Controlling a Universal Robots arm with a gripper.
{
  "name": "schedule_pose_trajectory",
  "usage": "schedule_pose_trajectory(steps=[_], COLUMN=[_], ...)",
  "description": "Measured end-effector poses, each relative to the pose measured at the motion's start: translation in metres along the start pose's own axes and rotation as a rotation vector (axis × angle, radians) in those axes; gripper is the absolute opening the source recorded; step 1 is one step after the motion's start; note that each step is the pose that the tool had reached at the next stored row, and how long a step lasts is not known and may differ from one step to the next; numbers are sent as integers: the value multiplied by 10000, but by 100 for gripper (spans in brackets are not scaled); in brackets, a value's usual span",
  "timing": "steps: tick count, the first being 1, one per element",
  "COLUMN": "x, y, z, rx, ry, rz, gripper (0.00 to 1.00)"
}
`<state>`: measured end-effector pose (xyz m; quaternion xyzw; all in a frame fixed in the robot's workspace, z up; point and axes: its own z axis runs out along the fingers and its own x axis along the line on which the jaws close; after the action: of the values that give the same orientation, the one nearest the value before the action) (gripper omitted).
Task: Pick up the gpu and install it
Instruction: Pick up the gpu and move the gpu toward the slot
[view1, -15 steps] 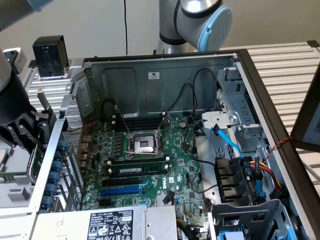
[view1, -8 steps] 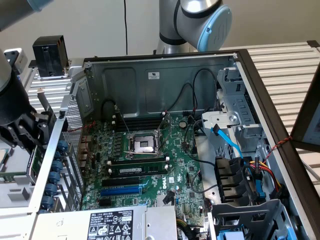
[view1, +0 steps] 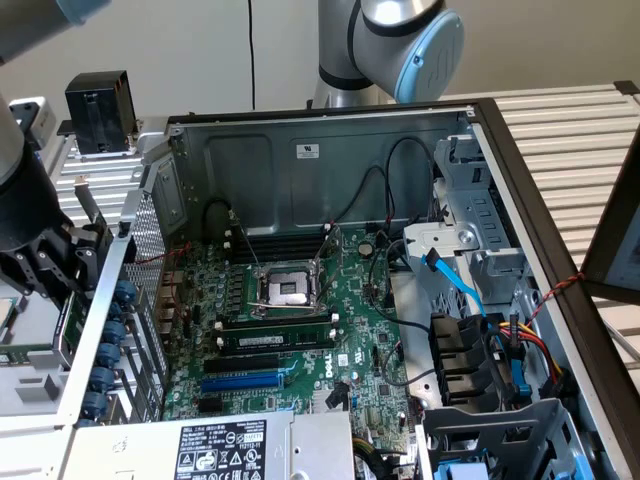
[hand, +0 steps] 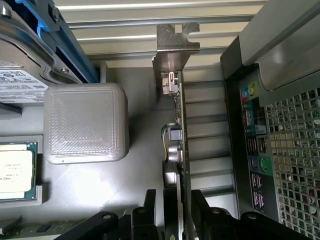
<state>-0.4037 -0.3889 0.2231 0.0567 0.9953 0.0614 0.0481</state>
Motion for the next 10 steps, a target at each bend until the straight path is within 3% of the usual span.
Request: schedule_pose_trajectory(steps=[6, 10], x=[-9, -11], y=[-2, -3], z=[2, 4], rx=[7, 7], ry=[59, 64], rz=[8, 7], gripper=[41, 39])
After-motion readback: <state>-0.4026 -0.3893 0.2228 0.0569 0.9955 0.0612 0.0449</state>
